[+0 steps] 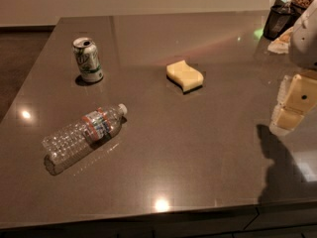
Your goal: Pick water bottle
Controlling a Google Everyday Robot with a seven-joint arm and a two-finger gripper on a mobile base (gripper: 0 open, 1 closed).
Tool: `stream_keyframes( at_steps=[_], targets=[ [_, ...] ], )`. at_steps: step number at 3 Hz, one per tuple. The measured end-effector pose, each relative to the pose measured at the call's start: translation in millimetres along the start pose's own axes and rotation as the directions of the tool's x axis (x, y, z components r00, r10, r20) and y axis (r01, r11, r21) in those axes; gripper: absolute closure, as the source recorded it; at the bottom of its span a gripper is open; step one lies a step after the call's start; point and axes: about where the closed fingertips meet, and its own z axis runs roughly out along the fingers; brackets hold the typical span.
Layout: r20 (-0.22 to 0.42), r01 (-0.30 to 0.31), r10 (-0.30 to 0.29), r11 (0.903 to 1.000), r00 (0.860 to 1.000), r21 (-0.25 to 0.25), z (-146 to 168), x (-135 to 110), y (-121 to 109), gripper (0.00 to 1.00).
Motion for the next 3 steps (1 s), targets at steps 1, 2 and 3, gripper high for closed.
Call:
stream_keyframes(
  at_steps=[1,2,3],
  targets=[
    [0.0,0.0,0.0,1.0,1.0,0.0,0,0,0,0.0],
    [0.01,0.024,-0.024,0.9997,1.0,-0.009,3,-12,-2,0.0],
    [0.07,0.099,-0.096,0.994,0.993,-0.046,14,-52,-6,0.0]
  ],
)
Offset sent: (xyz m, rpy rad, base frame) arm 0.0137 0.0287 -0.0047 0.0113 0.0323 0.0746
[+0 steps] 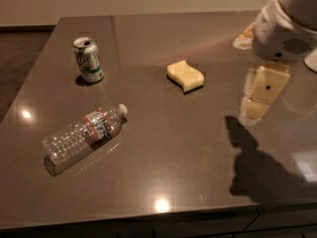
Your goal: Pick water bottle
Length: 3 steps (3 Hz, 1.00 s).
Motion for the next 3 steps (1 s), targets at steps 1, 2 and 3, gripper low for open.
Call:
stream_keyframes(
  at_steps=[1,2,3],
  targets=[
    [0.074,0.11,-0.106,0.9924,0.992,-0.055,18,-49,-3,0.0],
    [0.15,0.227,-0.212,0.9697,0.966,-0.091,36,-98,1,0.0],
    [0.226,0.368,-0.337,0.923,0.914,-0.112,60,-154,17,0.0]
  ],
)
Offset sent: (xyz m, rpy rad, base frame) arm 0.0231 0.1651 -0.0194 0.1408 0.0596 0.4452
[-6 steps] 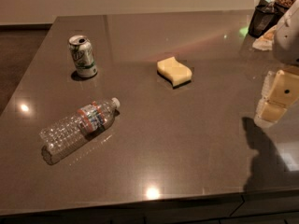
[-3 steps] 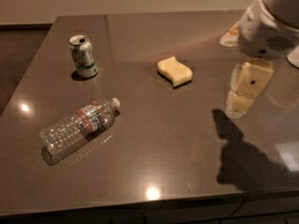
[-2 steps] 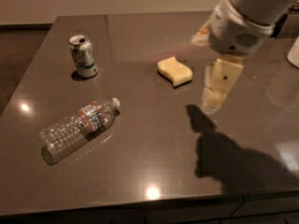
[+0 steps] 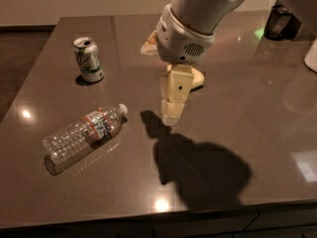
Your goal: Pick water bottle
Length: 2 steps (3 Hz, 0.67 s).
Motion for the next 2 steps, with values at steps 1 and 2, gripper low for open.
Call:
stream_keyframes(
  at_steps=[1,2],
  targets=[
    [0.033,0.123,-0.121,0.9911,0.992,-0.051,34,-45,-3,0.0],
    [0.038,0.222,-0.219,0.9667,0.975,-0.127,73,-79,-1,0.0]
  ],
)
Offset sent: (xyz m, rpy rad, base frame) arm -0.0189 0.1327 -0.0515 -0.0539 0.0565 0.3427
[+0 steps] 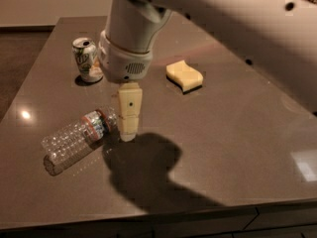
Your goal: Pick water bottle
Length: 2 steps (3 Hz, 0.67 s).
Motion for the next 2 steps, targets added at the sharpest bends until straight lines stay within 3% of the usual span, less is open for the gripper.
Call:
stream_keyframes(
  at_steps=[2],
  targets=[
    [-0.032,0.085,-0.088,0.9921,0.996,-0.092,44,-20,-2,0.0]
  ],
)
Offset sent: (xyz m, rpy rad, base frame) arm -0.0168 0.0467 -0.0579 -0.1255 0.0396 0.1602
